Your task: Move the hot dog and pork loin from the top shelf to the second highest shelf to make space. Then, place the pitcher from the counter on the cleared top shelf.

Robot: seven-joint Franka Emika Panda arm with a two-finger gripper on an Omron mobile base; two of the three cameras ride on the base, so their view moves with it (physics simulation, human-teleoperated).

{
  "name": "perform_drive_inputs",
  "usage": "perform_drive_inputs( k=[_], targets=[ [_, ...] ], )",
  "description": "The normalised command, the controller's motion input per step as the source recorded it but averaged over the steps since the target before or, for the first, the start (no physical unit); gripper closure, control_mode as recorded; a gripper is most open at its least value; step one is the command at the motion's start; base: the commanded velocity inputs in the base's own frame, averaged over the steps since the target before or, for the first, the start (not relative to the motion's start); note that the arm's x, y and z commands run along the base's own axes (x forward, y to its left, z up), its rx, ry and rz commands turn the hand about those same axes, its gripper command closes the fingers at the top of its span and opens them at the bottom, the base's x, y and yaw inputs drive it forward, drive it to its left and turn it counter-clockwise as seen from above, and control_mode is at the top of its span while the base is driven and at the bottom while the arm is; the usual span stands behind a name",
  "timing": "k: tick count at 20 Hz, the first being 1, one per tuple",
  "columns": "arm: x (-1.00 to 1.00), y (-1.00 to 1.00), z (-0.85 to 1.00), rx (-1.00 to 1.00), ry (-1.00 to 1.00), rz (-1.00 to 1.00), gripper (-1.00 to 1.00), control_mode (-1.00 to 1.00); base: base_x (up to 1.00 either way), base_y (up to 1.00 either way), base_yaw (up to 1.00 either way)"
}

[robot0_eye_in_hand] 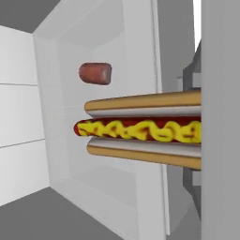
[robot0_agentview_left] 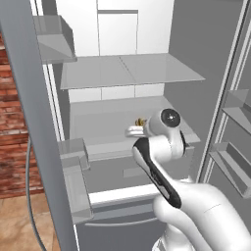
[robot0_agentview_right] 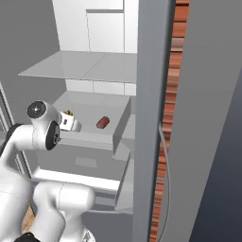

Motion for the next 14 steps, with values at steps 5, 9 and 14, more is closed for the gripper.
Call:
perform_drive_inputs(
  k=[5,9,14],
  targets=[
    [0.67,0.00,-0.49,0.00,0.03,0.00,1.00,-1.00,0.00,0.00,0.00],
    [0.63,0.00,-0.50,0.00,0.00,0.00,1.00,-1.00,0.00,0.00,0.00],
    [0.69,0.02,-0.37,0.00,0.02,0.00,1.00,-1.00,0.00,0.00,0.00]
  ],
)
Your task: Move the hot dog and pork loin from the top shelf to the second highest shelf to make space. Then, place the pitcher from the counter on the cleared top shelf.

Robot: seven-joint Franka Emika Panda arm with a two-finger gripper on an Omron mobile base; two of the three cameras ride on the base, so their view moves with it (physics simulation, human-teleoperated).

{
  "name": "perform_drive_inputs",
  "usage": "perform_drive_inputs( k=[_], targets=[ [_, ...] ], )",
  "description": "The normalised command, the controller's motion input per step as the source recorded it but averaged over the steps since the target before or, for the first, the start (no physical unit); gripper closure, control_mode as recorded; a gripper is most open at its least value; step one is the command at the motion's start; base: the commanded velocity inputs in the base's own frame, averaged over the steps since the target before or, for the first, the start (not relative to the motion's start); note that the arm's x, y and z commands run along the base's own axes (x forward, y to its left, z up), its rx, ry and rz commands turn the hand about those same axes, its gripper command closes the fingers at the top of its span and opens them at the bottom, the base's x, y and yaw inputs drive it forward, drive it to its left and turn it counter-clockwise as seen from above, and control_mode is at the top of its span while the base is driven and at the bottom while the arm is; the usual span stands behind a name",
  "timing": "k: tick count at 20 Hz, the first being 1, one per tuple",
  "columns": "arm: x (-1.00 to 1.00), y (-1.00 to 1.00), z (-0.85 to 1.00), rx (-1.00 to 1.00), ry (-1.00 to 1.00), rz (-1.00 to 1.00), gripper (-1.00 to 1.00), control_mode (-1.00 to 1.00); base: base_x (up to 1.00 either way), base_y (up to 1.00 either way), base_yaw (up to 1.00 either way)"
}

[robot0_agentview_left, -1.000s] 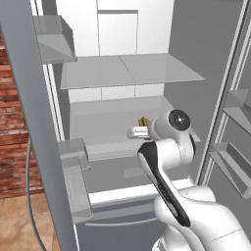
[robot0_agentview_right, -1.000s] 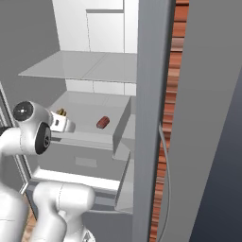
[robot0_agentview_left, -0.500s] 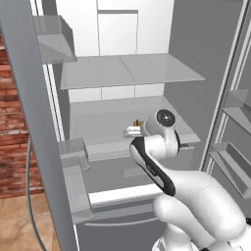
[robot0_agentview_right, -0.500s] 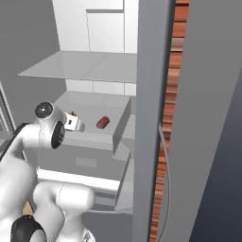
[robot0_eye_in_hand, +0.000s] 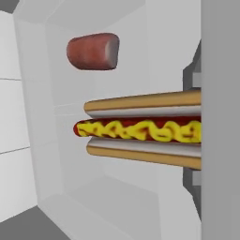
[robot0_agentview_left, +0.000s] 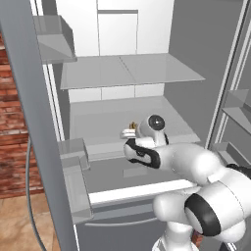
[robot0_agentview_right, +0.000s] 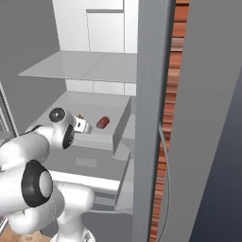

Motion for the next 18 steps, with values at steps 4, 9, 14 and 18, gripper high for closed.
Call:
perform_drive_inputs(
  k=[4,9,14,18],
  targets=[
    [0.74,0.11,-0.29,0.00,0.01,0.00,1.00,-1.00,0.00,0.00,0.00],
    [0.73,0.18,-0.25,0.00,0.00,0.00,-1.00,-1.00,0.00,0.00,0.00],
    [0.63,0.21,-0.18,0.00,0.00,0.00,-1.00,-1.00,0.00,0.00,0.00],
    [0.32,0.18,0.00,0.00,-0.01,0.00,-1.00,-1.00,0.00,0.00,0.00]
  ],
)
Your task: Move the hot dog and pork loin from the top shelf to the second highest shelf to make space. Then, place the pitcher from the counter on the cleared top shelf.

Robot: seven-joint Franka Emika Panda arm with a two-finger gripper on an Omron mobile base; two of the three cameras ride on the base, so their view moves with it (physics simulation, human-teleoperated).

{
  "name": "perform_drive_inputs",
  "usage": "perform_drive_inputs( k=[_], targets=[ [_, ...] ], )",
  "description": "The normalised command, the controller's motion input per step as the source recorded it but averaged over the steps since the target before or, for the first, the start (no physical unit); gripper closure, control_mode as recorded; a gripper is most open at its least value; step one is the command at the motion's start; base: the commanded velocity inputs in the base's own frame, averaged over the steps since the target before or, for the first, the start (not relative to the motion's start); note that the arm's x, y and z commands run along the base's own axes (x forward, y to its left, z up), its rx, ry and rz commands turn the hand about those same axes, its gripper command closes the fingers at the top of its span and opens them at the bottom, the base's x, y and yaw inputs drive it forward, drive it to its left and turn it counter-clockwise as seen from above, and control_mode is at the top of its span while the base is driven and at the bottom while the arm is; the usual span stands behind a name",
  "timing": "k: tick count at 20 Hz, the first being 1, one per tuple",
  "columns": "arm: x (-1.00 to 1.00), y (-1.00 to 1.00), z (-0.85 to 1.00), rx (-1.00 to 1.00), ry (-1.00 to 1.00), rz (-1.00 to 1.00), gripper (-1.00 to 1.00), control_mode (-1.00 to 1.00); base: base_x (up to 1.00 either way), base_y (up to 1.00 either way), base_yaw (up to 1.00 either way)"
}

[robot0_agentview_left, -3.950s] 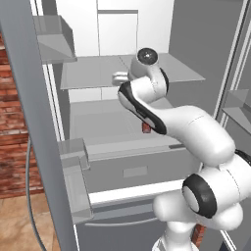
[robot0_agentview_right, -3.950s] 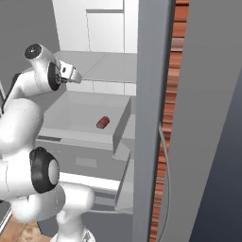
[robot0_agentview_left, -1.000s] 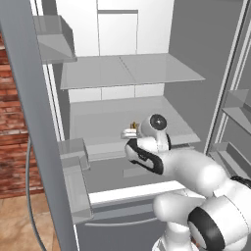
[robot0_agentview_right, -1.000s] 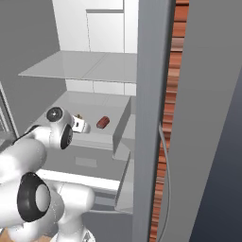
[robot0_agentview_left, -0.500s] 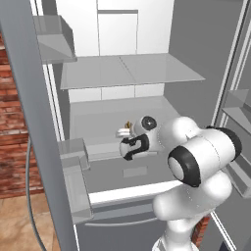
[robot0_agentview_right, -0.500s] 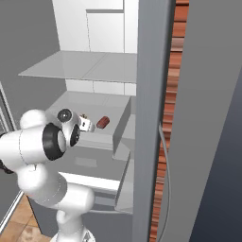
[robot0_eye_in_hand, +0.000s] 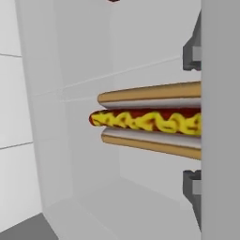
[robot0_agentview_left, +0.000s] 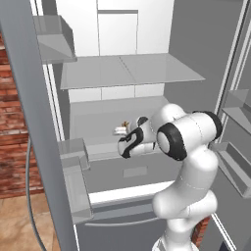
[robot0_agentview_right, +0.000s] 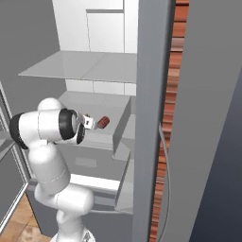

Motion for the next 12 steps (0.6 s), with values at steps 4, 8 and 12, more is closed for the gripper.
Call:
perform_drive_inputs(
  k=[4,8,12],
  targets=[
    [0.02,0.31,0.09,0.00,-0.10,0.00,-1.00,-1.00,0.00,0.00,0.00],
    [-0.05,0.43,0.39,-0.03,-0.15,0.00,-1.00,-1.00,0.00,0.00,0.00],
    [-0.16,0.20,0.71,-0.05,-0.04,0.00,-1.00,-1.00,0.00,0.00,0.00]
  ],
)
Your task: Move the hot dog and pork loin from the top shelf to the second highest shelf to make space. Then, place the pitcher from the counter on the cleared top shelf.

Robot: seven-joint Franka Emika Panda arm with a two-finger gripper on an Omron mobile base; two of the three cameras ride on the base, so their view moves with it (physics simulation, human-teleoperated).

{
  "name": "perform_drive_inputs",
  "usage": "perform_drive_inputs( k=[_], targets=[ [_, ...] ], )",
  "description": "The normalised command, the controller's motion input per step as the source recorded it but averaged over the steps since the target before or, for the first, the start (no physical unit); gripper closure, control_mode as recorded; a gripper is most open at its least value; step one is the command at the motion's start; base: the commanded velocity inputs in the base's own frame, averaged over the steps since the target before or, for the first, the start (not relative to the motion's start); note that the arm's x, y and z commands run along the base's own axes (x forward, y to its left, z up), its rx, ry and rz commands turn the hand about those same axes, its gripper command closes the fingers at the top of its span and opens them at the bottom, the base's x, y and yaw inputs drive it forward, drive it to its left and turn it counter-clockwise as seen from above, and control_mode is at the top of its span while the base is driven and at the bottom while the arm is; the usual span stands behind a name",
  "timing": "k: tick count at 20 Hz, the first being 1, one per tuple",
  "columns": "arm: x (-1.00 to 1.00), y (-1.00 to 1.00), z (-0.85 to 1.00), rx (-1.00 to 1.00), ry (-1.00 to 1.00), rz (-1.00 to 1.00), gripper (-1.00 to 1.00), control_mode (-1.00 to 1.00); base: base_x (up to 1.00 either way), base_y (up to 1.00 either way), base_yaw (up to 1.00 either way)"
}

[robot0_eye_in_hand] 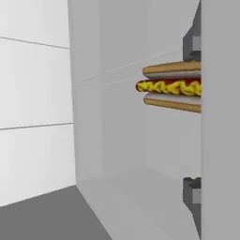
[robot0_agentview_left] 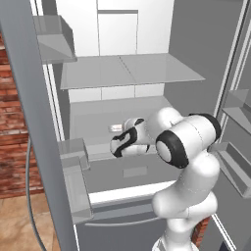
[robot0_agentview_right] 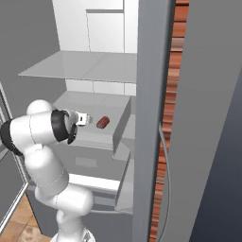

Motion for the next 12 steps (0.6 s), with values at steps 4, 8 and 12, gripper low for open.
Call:
perform_drive_inputs(
  k=[4,8,12],
  targets=[
    [-0.37,0.00,0.91,-0.04,0.00,0.00,-1.00,-1.00,0.00,0.00,0.00],
    [-0.65,0.00,0.83,-0.04,0.09,-0.03,-1.00,-1.00,0.00,0.00,0.00],
    [-0.85,-0.05,0.72,-0.03,0.19,-0.01,-1.00,-1.00,0.00,0.00,0.00]
  ],
)
